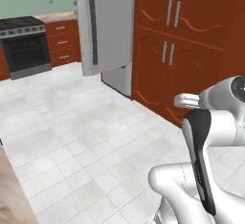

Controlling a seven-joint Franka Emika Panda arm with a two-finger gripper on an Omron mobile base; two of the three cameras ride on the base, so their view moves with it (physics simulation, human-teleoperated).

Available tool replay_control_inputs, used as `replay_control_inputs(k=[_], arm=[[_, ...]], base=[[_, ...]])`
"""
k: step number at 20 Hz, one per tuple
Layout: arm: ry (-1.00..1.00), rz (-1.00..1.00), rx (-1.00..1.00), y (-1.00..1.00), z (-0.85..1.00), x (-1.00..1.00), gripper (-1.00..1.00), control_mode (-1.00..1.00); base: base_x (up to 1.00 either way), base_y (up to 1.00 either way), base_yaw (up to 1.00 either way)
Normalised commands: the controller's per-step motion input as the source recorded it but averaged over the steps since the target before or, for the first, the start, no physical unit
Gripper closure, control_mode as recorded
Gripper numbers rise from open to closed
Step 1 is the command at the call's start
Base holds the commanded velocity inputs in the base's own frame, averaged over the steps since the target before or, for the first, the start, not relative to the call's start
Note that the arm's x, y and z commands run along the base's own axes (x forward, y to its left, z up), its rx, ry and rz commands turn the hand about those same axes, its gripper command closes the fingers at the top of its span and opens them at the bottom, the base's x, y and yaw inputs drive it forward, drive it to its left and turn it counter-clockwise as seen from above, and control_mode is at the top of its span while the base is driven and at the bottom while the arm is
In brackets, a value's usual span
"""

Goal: Gather the sweet potato and avocado from the fridge and place them on a tray on the dining counter. Then gather the steak and fish from the fridge and place them on the other tray.

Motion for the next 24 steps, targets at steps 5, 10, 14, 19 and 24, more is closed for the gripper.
replay_control_inputs(k=[5, 10, 14, 19, 24], arm=[[0.00, 0.00, 0.00, 0.00, 0.00, 0.00, -1.00, 1.00], [0.00, 0.00, 0.00, 0.00, 0.00, 0.00, -1.00, 1.00], [0.00, 0.00, 0.00, 0.00, 0.00, 0.00, -1.00, 1.00], [0.00, 0.00, 0.00, 0.00, 0.00, 0.00, -1.00, 1.00], [0.00, 0.00, 0.00, 0.00, 0.00, 0.00, -1.00, 1.00]], base=[[0.92, -0.17, 0.49], [1.00, -0.15, 0.40], [1.00, -0.11, 0.34], [1.00, -0.09, 0.13], [1.00, 0.14, -0.06]])
